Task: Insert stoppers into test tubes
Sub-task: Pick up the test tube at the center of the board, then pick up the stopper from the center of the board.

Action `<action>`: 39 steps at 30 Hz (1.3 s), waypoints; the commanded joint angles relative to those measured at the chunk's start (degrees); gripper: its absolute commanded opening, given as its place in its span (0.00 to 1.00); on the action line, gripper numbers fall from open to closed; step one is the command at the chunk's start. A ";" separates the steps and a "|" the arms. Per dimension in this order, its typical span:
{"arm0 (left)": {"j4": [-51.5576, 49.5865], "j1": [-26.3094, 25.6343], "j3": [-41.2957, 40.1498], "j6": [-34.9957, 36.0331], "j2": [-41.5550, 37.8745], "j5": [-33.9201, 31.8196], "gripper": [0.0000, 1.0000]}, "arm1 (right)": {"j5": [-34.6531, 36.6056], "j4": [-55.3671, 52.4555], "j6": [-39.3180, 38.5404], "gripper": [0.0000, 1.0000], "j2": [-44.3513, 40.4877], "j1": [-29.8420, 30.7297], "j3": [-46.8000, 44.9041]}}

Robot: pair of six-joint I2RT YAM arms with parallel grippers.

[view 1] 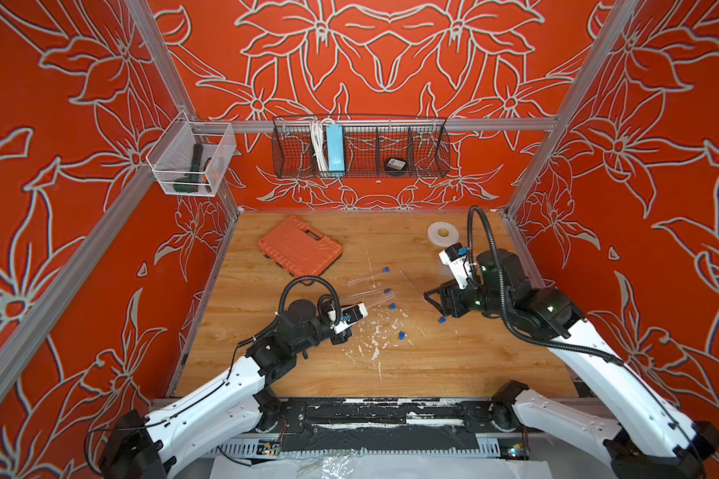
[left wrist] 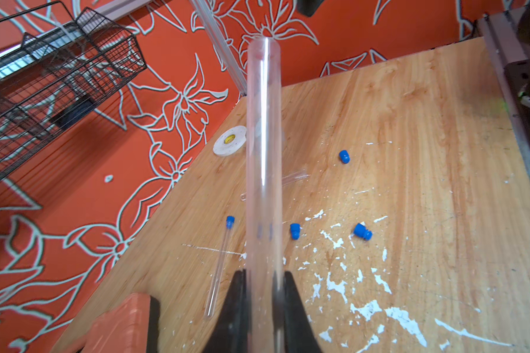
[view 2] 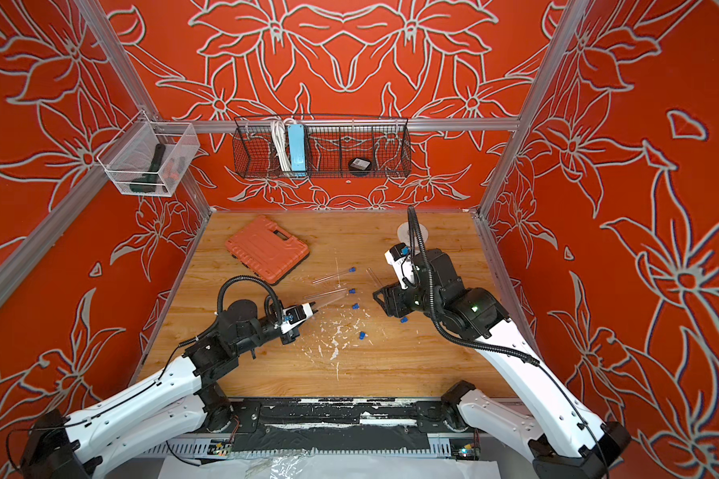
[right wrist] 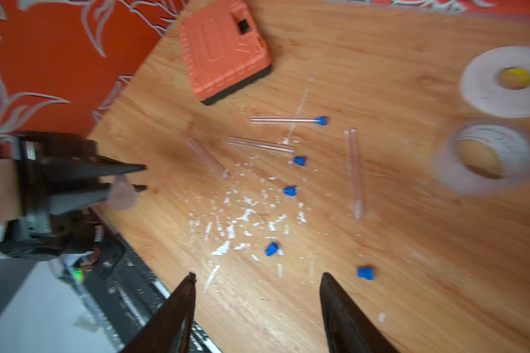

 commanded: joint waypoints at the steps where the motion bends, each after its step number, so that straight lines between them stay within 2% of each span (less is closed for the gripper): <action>1: -0.81 0.79 1.79 -1.04 -0.12 -1.21 0.00 | 11.05 -6.05 -9.41 0.65 0.61 -0.22 1.26; 5: -1.25 0.86 1.79 -1.22 -0.57 -0.89 0.00 | 10.34 -5.75 -11.95 0.65 0.56 -0.14 1.18; 13: -1.03 0.88 1.54 -1.08 -1.81 -0.92 0.00 | 4.17 -7.25 -22.03 0.64 0.16 -0.07 -1.16; 24: -4.67 0.88 1.15 0.66 -4.88 -5.32 0.00 | -1.01 -4.73 -31.30 0.61 1.55 1.04 -6.11; 29: -14.96 0.88 3.99 1.53 -6.70 -8.30 0.00 | -4.38 -4.71 -39.30 0.60 2.61 4.95 -9.10; 33: -21.01 0.88 3.82 1.83 -8.64 -9.76 0.00 | -5.22 -3.25 -49.53 0.60 6.04 9.87 -12.33; 39: -20.19 0.88 0.92 -1.47 -13.23 -12.09 0.00 | -2.04 3.10 -61.40 0.58 14.98 11.07 -13.38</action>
